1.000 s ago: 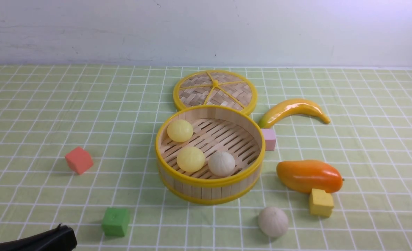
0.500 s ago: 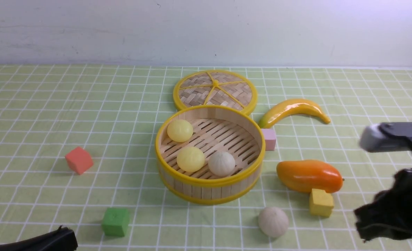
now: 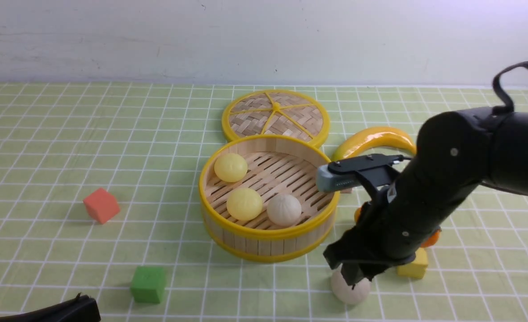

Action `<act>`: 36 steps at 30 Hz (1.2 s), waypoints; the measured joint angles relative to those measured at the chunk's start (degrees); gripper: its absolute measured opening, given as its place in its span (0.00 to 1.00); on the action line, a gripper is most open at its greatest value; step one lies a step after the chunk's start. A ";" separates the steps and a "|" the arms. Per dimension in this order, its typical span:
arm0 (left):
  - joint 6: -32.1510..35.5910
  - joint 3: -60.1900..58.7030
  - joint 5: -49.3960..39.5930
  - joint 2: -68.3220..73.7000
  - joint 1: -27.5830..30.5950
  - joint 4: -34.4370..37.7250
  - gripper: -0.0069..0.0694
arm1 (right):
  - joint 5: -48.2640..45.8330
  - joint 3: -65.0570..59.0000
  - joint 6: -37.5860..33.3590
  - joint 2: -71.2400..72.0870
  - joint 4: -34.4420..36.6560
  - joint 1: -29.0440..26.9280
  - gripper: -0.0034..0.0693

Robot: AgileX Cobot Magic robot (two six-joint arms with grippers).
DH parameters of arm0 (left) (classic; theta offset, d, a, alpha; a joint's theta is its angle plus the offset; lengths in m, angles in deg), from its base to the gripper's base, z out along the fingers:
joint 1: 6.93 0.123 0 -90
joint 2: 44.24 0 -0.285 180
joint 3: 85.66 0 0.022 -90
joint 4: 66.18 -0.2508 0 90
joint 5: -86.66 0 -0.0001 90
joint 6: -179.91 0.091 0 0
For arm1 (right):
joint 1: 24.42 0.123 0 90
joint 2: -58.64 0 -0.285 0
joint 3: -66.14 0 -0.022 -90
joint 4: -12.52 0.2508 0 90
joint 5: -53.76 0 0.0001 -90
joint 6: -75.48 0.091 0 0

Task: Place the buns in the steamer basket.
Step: Use the right arm to grab a steamed stuffed bun

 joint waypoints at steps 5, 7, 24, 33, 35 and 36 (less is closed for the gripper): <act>0.00 0.00 -0.05 0.00 0.00 0.00 0.07 | 1.82 1.07 0.09 -2.88 -0.75 0.05 0.50; 0.00 -0.04 -0.11 0.00 0.00 0.00 0.07 | 3.31 1.19 1.25 -4.06 -2.57 0.05 0.50; 0.00 -0.04 -0.15 0.00 0.00 0.00 0.07 | 5.50 1.24 3.75 -6.41 -6.39 0.05 0.32; 0.00 -0.04 0.25 0.00 0.00 0.00 0.07 | 5.09 1.30 3.75 -7.33 -6.39 0.05 0.19; 0.00 -0.04 0.25 0.00 0.00 0.00 0.07 | 5.03 1.38 3.75 -7.33 -6.56 0.05 0.10; 0.00 -0.04 0.25 0.00 0.00 0.00 0.07 | 4.80 1.44 3.75 -7.07 -6.62 0.05 0.07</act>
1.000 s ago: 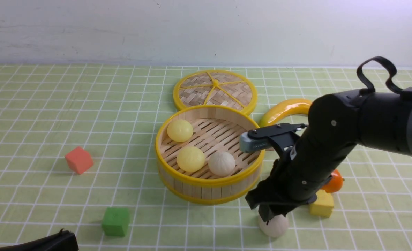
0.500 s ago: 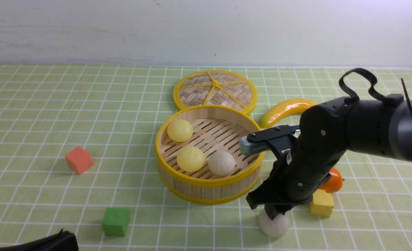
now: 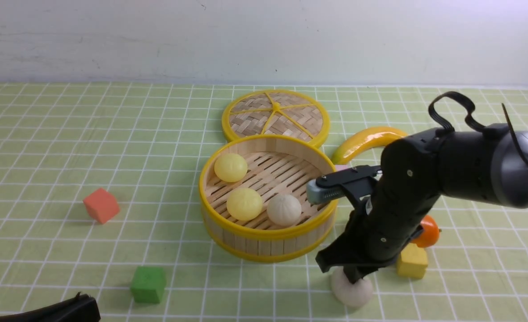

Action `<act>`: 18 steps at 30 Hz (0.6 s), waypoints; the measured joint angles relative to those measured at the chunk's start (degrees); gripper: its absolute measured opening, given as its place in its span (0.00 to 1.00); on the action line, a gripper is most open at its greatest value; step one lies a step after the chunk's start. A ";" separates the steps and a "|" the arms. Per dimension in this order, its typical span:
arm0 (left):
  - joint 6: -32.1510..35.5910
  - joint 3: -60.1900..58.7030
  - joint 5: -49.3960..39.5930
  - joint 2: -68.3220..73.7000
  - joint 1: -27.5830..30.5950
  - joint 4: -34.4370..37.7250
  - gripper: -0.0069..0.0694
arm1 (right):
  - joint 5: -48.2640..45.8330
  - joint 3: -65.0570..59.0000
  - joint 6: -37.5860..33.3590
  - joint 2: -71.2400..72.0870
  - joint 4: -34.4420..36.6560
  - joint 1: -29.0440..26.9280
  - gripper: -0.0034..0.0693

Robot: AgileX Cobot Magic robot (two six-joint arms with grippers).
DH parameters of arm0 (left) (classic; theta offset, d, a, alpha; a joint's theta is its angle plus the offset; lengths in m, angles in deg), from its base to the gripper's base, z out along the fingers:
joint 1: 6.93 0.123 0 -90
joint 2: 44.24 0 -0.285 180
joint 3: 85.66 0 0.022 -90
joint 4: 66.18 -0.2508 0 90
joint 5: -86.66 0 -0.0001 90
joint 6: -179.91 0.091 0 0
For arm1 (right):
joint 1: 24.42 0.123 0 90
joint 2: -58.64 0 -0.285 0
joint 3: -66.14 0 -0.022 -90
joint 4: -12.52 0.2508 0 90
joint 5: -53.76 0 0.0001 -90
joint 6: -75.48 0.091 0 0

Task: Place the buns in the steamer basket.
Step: Use the right arm to grab a steamed stuffed bun, then use the right arm to put the steamed stuffed bun into the steamer

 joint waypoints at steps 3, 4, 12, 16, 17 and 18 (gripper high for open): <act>0.00 0.00 0.00 0.00 0.00 0.00 0.07 | -1.98 0.13 0.00 1.79 0.00 0.00 0.05; 0.00 0.00 0.00 0.00 0.00 0.00 0.07 | -2.18 0.20 -0.06 1.97 0.00 0.00 0.05; 0.00 0.00 0.38 0.00 0.00 0.00 0.08 | 0.14 8.08 -0.46 9.84 -1.02 0.00 0.05; 0.00 0.00 0.80 0.00 0.00 0.00 0.08 | 6.39 11.13 -0.52 7.93 -1.46 -0.57 0.05; 0.00 0.00 0.86 0.00 0.00 0.00 0.08 | 9.74 12.40 -0.52 5.62 -1.59 -1.11 0.05; 0.00 0.00 0.86 0.00 0.00 0.00 0.08 | 11.70 13.49 -0.52 3.80 -1.68 -1.67 0.05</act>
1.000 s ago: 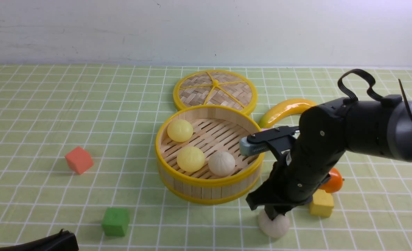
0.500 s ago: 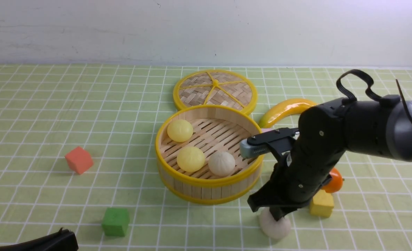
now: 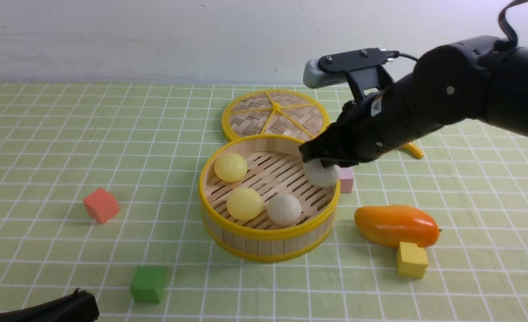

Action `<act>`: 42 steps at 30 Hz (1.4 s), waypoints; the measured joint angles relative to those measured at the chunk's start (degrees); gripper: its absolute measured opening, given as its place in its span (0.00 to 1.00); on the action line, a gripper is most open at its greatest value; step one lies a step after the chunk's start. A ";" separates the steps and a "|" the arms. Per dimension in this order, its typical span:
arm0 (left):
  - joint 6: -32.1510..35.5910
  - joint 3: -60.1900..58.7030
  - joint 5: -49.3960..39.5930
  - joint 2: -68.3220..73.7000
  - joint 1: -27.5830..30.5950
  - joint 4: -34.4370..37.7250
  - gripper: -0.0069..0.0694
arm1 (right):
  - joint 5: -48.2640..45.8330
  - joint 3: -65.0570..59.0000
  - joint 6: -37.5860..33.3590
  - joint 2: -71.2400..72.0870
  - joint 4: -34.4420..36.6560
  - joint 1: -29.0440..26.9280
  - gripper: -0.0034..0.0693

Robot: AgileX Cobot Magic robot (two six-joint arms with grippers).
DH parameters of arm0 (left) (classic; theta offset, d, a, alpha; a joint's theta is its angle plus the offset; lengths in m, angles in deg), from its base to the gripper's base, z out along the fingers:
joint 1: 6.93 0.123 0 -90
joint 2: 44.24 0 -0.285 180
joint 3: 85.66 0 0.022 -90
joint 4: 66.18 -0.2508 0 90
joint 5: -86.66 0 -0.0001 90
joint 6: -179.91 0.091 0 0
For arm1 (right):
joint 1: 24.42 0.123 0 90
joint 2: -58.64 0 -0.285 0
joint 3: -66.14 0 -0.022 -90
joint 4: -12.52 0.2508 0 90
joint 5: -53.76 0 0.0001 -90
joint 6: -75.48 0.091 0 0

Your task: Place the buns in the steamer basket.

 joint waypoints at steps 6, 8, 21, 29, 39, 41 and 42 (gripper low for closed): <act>0.00 0.00 0.12 0.00 0.00 0.00 0.09 | 8.91 4.14 0.06 -11.11 0.11 -3.09 0.07; 0.00 0.00 0.17 0.00 0.00 0.00 0.09 | 9.85 4.69 0.06 -12.76 0.39 -3.48 0.08; 0.00 0.00 0.16 0.00 0.00 0.00 0.10 | 8.13 5.55 0.06 -14.18 0.84 -3.44 0.60; 0.00 0.00 0.16 0.00 0.00 0.00 0.11 | -13.08 5.55 0.06 2.72 0.12 -3.44 0.72; 0.00 0.00 0.16 0.00 0.00 0.00 0.11 | -30.60 -10.94 6.70 31.04 -0.86 -3.44 0.25; 0.00 0.00 0.16 0.00 0.00 0.00 0.11 | -31.35 -12.70 6.94 34.12 -0.86 -3.44 0.21; 0.00 0.00 0.16 0.00 0.00 0.00 0.11 | -32.43 -14.21 7.11 37.45 -0.86 -3.44 0.15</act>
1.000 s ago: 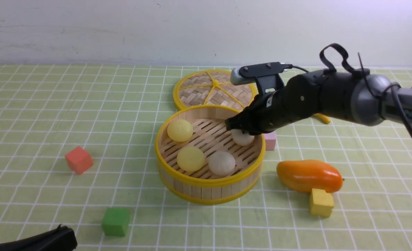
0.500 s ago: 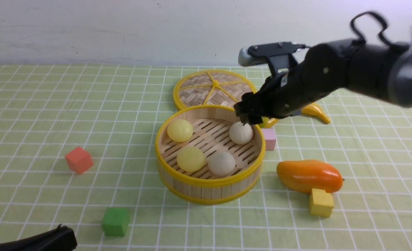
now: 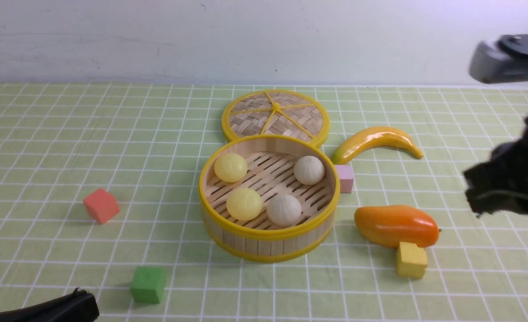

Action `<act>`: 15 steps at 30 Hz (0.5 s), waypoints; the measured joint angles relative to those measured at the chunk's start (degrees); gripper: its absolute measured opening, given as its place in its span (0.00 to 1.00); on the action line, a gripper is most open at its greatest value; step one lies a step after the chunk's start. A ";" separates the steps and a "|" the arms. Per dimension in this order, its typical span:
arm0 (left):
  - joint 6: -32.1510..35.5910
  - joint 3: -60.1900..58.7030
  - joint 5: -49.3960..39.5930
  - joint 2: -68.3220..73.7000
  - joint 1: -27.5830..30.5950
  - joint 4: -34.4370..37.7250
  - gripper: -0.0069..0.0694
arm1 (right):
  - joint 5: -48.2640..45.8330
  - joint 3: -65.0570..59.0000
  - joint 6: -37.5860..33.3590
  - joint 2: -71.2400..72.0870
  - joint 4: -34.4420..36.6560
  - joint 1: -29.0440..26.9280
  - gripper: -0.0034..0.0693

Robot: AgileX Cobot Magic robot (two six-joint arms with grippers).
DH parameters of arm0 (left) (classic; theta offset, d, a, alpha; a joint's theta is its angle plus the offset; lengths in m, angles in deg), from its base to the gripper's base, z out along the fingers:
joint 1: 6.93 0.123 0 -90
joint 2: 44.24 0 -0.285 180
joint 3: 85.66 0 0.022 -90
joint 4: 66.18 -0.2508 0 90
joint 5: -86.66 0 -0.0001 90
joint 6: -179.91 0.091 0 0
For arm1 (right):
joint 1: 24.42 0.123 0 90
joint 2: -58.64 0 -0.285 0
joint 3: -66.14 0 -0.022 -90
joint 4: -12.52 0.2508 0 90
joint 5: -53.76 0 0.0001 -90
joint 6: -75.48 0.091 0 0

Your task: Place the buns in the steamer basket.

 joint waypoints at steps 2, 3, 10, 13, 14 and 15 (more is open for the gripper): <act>0.00 0.00 0.00 0.00 0.00 0.00 0.11 | -2.14 -1.21 0.05 4.67 0.00 0.00 0.09; 0.00 0.00 0.00 0.00 0.00 0.00 0.11 | -2.14 -1.28 0.05 4.67 0.00 0.00 0.08; 0.00 0.00 0.00 0.00 0.00 0.00 0.12 | -7.37 -1.48 0.05 15.19 -0.48 -0.07 0.03; 0.00 0.00 -0.06 0.00 0.00 0.00 0.13 | -6.31 -3.00 -1.05 22.41 -2.78 -5.34 0.03; 0.00 0.00 -0.06 0.00 0.00 0.00 0.13 | -5.08 -4.82 -2.41 24.52 -3.02 -6.92 0.03; 0.00 0.00 -0.06 0.00 0.00 0.00 0.13 | -3.16 -6.85 -3.83 26.89 -3.02 -8.55 0.03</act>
